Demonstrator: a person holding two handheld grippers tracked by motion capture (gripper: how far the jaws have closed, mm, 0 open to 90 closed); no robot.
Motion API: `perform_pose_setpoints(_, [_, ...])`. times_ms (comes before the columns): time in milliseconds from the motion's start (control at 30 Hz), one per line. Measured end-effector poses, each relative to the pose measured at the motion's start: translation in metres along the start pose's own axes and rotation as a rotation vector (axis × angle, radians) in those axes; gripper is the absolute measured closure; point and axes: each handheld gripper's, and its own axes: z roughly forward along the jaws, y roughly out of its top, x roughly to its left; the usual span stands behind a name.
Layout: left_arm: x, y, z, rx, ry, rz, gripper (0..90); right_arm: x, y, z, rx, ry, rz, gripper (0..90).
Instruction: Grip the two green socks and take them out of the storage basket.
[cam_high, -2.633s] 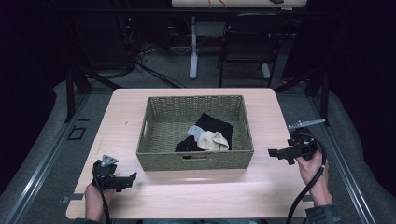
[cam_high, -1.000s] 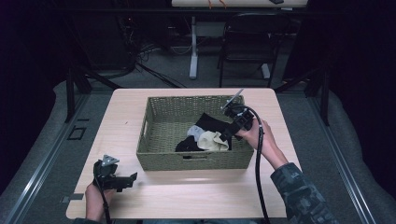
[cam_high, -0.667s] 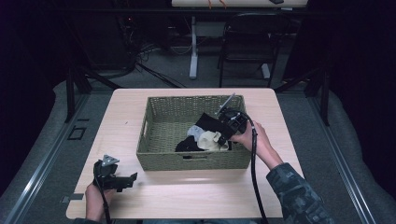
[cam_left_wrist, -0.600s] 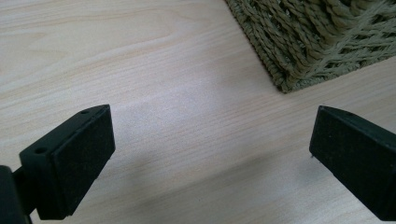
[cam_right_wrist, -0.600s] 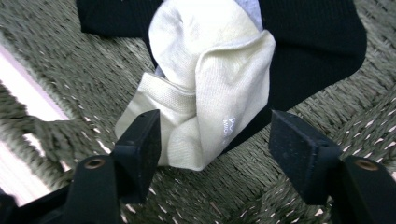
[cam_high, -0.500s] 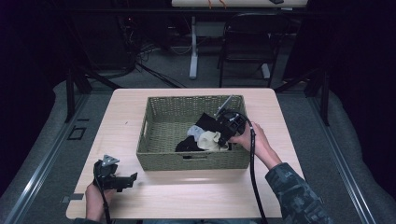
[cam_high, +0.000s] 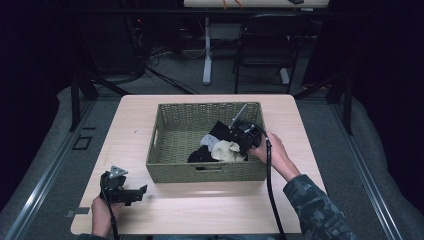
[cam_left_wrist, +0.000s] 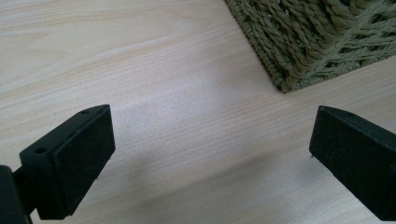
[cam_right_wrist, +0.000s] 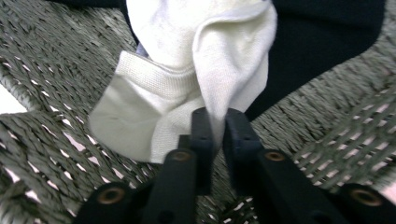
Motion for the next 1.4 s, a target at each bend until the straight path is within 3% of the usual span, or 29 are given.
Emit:
perform_pose_setpoints(67, [0.000, 0.000, 0.000, 0.000, 0.000, 0.000, 0.2, 0.000, 0.000, -0.004, -0.016, -0.014, -0.010, 86.8])
perform_pose_setpoints(133, [0.000, 0.000, 0.000, -0.001, 0.001, -0.001, 0.2, 0.002, -0.003, -0.017, -0.078, -0.036, -0.006, 87.3])
perform_pose_setpoints(600, [0.000, 0.000, 0.000, -0.001, 0.002, -0.002, 0.2, 0.003, -0.002, -0.070, -0.180, -0.082, -0.031, 87.4])
perform_pose_setpoints(1400, [-0.001, -0.001, 0.000, 0.001, -0.001, 0.011, 0.2, 0.002, 0.011, -0.110, -0.245, -0.117, -0.037, 87.3])
